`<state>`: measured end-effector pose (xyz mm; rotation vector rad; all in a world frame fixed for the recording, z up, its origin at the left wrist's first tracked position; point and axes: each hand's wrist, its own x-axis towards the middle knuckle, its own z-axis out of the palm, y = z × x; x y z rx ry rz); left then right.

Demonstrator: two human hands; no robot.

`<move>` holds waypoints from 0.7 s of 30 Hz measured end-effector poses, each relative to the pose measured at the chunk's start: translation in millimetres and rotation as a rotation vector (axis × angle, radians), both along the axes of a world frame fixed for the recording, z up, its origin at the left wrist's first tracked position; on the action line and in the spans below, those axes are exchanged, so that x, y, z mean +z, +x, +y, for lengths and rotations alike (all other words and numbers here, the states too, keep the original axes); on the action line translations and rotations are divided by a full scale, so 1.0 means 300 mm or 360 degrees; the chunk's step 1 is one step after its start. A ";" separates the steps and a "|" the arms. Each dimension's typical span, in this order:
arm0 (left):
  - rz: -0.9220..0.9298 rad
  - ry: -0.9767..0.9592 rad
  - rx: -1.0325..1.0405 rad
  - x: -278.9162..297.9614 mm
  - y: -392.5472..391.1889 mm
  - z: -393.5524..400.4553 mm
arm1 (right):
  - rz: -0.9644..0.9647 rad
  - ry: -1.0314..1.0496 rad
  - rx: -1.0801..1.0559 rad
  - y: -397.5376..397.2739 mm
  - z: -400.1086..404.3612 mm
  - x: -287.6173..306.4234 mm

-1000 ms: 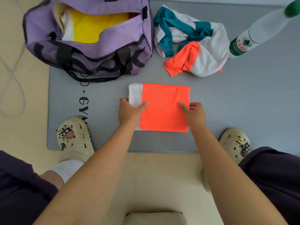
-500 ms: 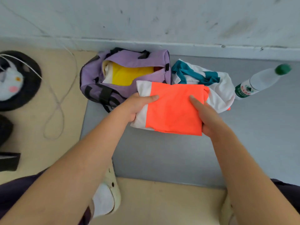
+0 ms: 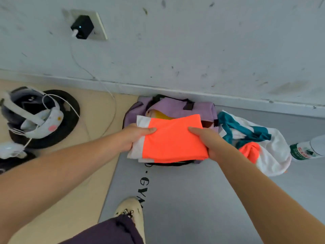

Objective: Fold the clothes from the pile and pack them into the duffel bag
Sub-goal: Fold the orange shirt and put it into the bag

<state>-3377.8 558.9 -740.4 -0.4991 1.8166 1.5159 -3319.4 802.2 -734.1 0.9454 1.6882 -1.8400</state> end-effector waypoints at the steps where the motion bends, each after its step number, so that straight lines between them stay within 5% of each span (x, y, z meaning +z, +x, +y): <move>1: -0.0050 0.0004 -0.0027 -0.049 0.001 0.005 | -0.0102 0.0020 0.0008 -0.004 0.006 -0.027; 12: 0.0230 0.0174 -0.0002 -0.177 -0.197 0.044 | 0.0228 -0.0028 -0.0061 -0.184 0.052 -0.167; 18: 0.0404 0.0004 0.0060 -0.246 -0.189 0.058 | 0.0375 0.0552 0.0180 -0.189 0.033 -0.222; 21: 0.0686 -0.0590 -0.0313 -0.265 -0.193 0.051 | 0.0386 0.1134 0.0584 -0.172 0.041 -0.231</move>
